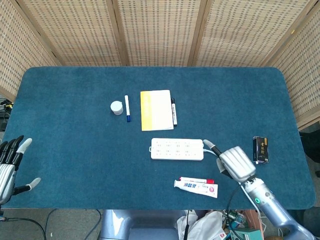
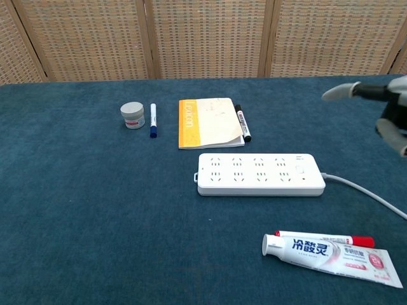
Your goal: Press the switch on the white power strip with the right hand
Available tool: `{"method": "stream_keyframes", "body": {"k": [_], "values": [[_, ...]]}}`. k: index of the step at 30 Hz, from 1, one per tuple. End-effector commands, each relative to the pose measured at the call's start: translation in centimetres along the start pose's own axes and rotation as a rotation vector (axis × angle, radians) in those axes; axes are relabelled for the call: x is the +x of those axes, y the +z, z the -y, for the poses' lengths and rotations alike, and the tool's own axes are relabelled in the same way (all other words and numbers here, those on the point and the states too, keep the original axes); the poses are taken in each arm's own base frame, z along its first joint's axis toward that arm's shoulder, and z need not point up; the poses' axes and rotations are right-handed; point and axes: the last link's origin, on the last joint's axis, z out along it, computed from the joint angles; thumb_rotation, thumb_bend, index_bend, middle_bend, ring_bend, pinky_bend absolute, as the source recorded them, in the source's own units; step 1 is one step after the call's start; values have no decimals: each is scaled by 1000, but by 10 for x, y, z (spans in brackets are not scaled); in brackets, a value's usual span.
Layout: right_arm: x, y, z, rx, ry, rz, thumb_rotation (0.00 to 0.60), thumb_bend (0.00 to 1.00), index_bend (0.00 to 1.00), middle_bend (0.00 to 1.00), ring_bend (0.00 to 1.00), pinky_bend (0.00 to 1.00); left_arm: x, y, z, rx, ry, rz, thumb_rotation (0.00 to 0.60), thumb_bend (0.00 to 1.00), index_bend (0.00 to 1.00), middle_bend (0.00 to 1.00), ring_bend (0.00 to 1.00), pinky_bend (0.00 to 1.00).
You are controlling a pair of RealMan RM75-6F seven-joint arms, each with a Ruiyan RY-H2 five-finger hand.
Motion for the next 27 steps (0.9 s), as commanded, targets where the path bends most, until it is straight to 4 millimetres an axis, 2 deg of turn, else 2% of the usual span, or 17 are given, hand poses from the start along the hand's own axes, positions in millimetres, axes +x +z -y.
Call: {"method": "stream_keyframes", "body": {"k": [1,8,19,27], "values": [[-8,40,16,31,-7,103,600,842,72,873,944,1000,-1,4,-1,5,0,3,600,0,0,0,0,0],[-25,62,13,-29,10,170,600,844,129,873,944,1000,0,6,2,18,-1,5,600,0,0,0,0,0],[-38,71,10,-87,-18,213,600,844,245,873,944,1000,0,6,0,11,-1,8,600,0,0,0,0,0],[-41,73,9,-109,-19,219,600,844,256,873,944,1000,-1,6,0,12,3,12,600,0,0,0,0,0]]}}
